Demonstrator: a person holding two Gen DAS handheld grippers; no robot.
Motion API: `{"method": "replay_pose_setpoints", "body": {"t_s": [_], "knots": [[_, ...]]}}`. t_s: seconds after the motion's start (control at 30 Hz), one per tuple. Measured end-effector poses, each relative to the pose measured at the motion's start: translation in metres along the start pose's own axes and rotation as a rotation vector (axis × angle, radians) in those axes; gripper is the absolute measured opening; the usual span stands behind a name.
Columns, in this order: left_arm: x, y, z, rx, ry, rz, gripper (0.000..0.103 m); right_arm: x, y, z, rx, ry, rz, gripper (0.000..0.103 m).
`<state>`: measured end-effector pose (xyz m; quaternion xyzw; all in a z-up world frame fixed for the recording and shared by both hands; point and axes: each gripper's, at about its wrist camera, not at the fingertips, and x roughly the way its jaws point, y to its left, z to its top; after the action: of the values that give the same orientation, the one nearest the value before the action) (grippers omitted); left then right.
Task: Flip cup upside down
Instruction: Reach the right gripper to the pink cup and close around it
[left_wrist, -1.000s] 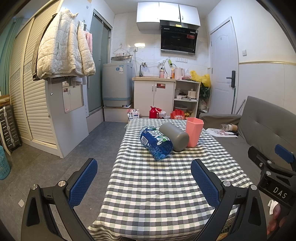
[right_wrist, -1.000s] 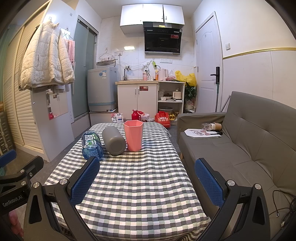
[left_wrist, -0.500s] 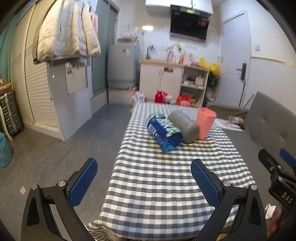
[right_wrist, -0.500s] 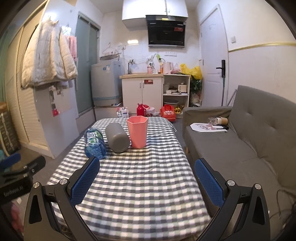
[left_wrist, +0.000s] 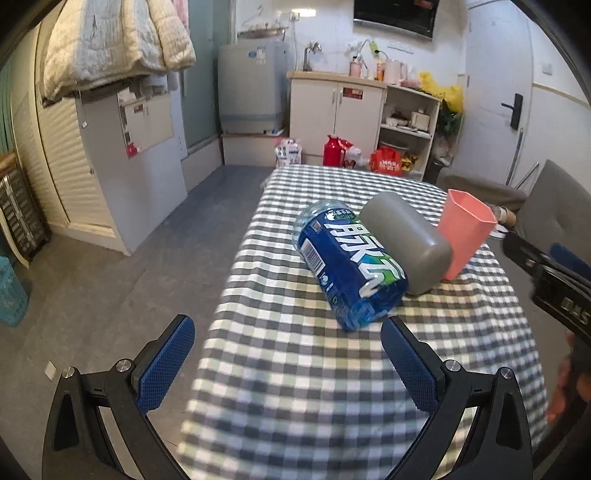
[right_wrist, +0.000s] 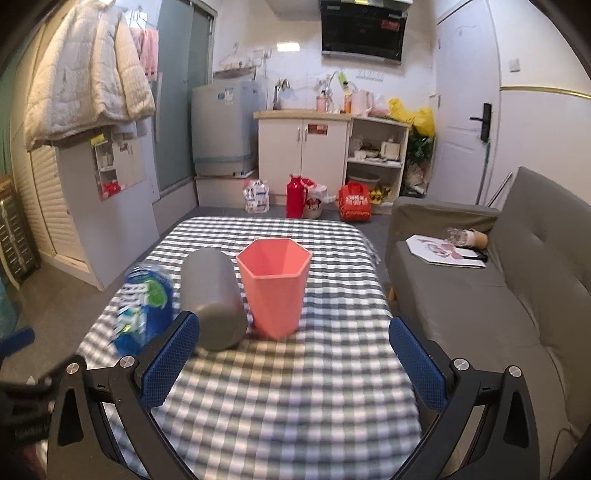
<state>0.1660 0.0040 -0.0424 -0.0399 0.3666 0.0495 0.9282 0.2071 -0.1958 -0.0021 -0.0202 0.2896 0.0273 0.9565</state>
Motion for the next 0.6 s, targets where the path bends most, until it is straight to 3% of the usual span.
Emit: {"method": "replay_pose_setpoints", "body": {"t_s": [0.27, 0.33, 0.37, 0.43, 0.6], "knots": [[0.031, -0.009, 0.002, -0.005, 0.042, -0.007, 0.103, 0.068, -0.001, 0.014, 0.016, 0.051, 0.040, 0.092], [0.034, -0.010, 0.002, -0.007, 0.044, -0.012, 0.103, 0.076, 0.001, 0.016, 0.013, 0.056, 0.055, 0.084], [0.034, -0.010, 0.003, -0.005, 0.043, -0.010, 0.103, 0.079, 0.001, 0.017, 0.013, 0.059, 0.060, 0.081], [0.034, -0.009, 0.004, -0.004, 0.042, -0.006, 0.103, 0.081, 0.001, 0.017, 0.018, 0.070, 0.076, 0.065], [0.023, -0.004, 0.005, -0.006, 0.034, -0.001, 0.103, 0.061, -0.002, 0.016, 0.007, 0.067, 0.070, 0.065]]}}
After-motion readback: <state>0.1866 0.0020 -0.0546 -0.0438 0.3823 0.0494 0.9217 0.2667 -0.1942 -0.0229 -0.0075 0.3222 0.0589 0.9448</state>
